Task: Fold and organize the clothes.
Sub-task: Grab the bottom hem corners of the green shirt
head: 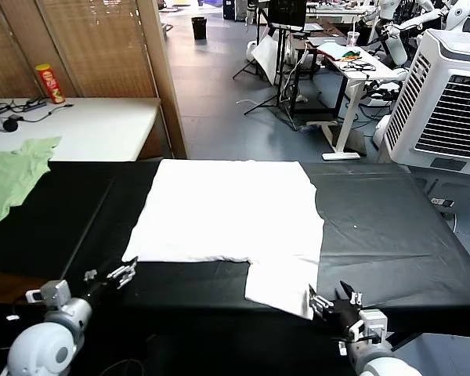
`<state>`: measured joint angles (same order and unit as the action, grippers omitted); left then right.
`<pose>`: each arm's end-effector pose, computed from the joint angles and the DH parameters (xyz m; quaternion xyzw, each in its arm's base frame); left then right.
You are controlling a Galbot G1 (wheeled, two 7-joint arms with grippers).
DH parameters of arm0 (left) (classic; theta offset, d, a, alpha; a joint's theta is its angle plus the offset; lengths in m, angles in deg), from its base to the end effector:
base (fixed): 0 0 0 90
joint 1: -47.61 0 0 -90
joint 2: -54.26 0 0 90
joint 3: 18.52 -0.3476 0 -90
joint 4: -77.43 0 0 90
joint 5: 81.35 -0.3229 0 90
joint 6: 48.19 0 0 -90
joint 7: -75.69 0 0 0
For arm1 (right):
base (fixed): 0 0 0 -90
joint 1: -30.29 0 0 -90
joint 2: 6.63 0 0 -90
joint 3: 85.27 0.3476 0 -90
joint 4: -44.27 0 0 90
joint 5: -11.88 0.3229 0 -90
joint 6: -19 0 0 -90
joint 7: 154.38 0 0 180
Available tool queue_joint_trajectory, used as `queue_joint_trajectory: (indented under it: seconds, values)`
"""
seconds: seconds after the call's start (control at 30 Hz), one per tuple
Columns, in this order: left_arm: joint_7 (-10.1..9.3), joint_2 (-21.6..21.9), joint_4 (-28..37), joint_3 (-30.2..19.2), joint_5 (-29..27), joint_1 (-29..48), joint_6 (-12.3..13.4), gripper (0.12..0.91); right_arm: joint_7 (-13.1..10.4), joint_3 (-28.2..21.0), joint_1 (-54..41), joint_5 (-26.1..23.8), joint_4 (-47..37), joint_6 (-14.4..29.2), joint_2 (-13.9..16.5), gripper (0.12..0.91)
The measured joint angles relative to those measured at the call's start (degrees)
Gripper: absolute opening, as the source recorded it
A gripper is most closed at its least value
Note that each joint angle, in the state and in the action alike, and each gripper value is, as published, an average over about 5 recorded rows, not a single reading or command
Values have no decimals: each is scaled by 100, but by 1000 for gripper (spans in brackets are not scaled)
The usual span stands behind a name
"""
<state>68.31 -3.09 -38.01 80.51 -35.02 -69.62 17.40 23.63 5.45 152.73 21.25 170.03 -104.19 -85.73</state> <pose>0.1869 0.1512 -0.2662 -0.0155 -0.9690 0.0859 0.2310 0.1378 -0.0333 -0.2717 0.0313 -0.9648 0.0195 0.2605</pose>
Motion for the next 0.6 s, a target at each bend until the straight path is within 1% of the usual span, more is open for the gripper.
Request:
queue_joint_trajectory:
  seconds: [0.2, 0.3, 0.4, 0.47, 0.5, 0.57, 0.6]
  values:
    - [50, -28, 123, -63, -104, 82, -4, 798, -5, -108, -29, -170, -86, 24, -64, 796]
    - [63, -56, 204, -102, -119, 116, 10, 798, -6, -164, -46, -232, -131, 25, -95, 742]
    - [90, -77, 286, -142, -161, 141, 32, 798, -10, -209, -56, -268, -169, 12, -126, 619]
    - [102, -91, 341, -170, -197, 167, 48, 791, -22, -239, -54, -285, -188, 5, -147, 515]
    - [104, -98, 370, -184, -211, 185, 55, 774, -32, -255, -52, -292, -196, 3, -158, 470]
    - [109, -109, 432, -205, -225, 217, 73, 705, -56, -282, -46, -299, -211, 2, -178, 357]
    - [112, -113, 465, -212, -228, 231, 86, 658, -69, -292, -42, -301, -217, 1, -187, 307]
